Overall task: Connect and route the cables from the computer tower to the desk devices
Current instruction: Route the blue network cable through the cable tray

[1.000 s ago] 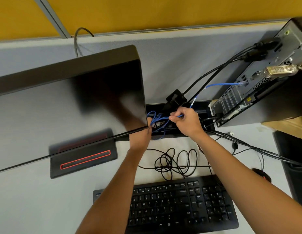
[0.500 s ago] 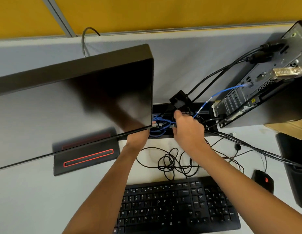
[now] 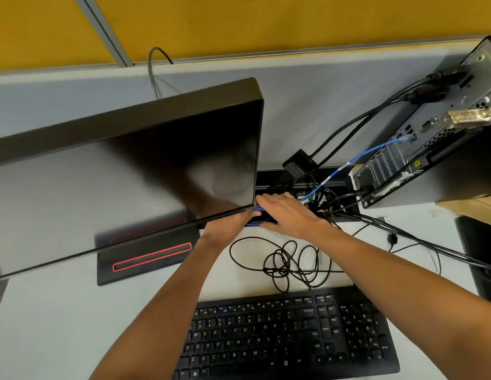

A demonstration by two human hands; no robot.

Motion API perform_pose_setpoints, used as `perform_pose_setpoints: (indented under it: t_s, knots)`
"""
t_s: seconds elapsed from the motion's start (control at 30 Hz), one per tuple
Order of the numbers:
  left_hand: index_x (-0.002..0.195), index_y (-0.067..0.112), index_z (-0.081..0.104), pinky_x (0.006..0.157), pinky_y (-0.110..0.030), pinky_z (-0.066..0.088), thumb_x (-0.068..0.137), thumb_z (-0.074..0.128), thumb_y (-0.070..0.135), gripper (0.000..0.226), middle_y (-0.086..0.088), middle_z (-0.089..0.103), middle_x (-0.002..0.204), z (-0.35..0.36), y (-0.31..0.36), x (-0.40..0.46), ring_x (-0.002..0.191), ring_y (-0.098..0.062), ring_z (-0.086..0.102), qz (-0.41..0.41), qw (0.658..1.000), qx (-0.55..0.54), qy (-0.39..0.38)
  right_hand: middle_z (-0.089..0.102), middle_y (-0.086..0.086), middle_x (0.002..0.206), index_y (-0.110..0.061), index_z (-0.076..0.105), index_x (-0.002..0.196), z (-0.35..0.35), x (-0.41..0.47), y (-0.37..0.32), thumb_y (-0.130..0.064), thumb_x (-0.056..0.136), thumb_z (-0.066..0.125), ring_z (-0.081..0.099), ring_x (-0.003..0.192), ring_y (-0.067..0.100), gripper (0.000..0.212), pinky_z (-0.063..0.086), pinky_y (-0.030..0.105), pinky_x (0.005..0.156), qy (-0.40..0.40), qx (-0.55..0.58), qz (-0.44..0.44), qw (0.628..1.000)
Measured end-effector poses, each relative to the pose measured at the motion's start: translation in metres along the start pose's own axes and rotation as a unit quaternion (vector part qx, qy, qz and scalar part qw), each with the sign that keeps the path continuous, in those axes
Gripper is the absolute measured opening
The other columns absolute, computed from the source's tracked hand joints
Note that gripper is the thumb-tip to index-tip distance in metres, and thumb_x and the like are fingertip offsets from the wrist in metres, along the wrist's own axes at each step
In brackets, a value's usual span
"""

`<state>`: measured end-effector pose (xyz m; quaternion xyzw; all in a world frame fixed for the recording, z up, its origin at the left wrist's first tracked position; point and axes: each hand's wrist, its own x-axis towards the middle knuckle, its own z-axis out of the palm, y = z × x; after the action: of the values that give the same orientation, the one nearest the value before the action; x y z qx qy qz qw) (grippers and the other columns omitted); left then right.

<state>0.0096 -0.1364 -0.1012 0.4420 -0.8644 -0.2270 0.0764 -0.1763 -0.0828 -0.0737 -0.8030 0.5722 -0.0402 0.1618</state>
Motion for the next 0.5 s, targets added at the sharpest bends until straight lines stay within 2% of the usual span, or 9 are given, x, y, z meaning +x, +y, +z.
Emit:
perform_pose_setpoints:
  t_s: [0.03,0.1,0.17,0.27,0.33,0.43,0.5]
  knots:
    - [0.111,0.029,0.062,0.068,-0.008,0.046,0.09,0.035,0.07,0.054,0.007,0.067,0.098,-0.001,0.002,-0.002,0.092,-0.011,0.065,0.007,1.0,-0.007,-0.001,0.055,0.002,0.112,-0.016,0.044,0.116,0.003,0.001,0.001,-0.035,0.093,0.055,0.056,0.1,0.022,0.031,0.038,0.036,0.083,-0.004,-0.02,-0.006,1.0]
    - [0.119,0.015,0.059,0.08,-0.027,0.049,0.095,0.048,0.051,0.044,-0.005,0.066,0.101,0.004,-0.005,-0.001,0.089,-0.02,0.065,0.098,0.99,0.085,-0.054,0.055,0.004,0.117,-0.014,0.044,0.121,0.008,0.003,0.005,-0.031,0.099,0.046,0.055,0.105,0.023,0.028,0.038,0.036,0.082,-0.001,-0.047,-0.005,0.999]
    - [0.125,0.014,0.055,0.087,-0.03,0.048,0.094,0.052,0.046,0.045,-0.005,0.064,0.108,0.005,-0.009,0.003,0.095,-0.02,0.061,0.116,0.986,0.096,-0.077,0.057,0.005,0.118,-0.012,0.044,0.123,0.008,0.008,0.006,-0.027,0.102,0.039,0.054,0.108,0.024,0.026,0.037,0.036,0.083,-0.007,-0.057,0.01,0.998]
    - [0.112,0.016,0.059,0.077,-0.025,0.045,0.1,0.041,0.042,0.034,-0.003,0.064,0.095,0.01,-0.012,0.007,0.081,-0.018,0.061,0.059,0.99,0.113,-0.057,0.061,0.006,0.114,-0.01,0.043,0.125,0.007,0.017,0.006,-0.022,0.104,0.037,0.056,0.108,0.026,0.025,0.038,0.036,0.087,-0.026,-0.098,0.019,0.995]
    - [0.107,0.016,0.061,0.07,-0.026,0.045,0.101,0.039,0.035,0.03,-0.004,0.064,0.085,0.009,-0.01,0.011,0.071,-0.018,0.059,0.045,0.991,0.109,-0.058,0.063,0.008,0.112,-0.009,0.043,0.125,0.005,0.022,0.003,-0.02,0.103,0.038,0.06,0.104,0.029,0.025,0.041,0.036,0.083,-0.043,-0.112,0.024,0.992]
    - [0.103,0.014,0.058,0.057,-0.023,0.035,0.101,0.037,0.026,0.024,-0.001,0.05,0.072,0.007,-0.018,0.017,0.058,-0.012,0.042,0.063,0.991,0.103,-0.06,0.061,0.01,0.113,-0.008,0.043,0.128,-0.003,0.02,0.004,-0.02,0.102,0.043,0.06,0.101,0.03,0.029,0.044,0.036,0.075,-0.054,-0.084,0.044,0.994]
    - [0.103,0.014,0.057,0.055,-0.023,0.035,0.101,0.037,0.028,0.024,-0.002,0.05,0.072,0.004,-0.022,0.019,0.056,-0.01,0.04,0.049,0.99,0.109,-0.072,0.061,0.008,0.113,-0.009,0.046,0.126,-0.009,0.012,0.012,-0.021,0.101,0.045,0.059,0.104,0.027,0.027,0.049,0.037,0.077,-0.039,-0.071,0.058,0.995]
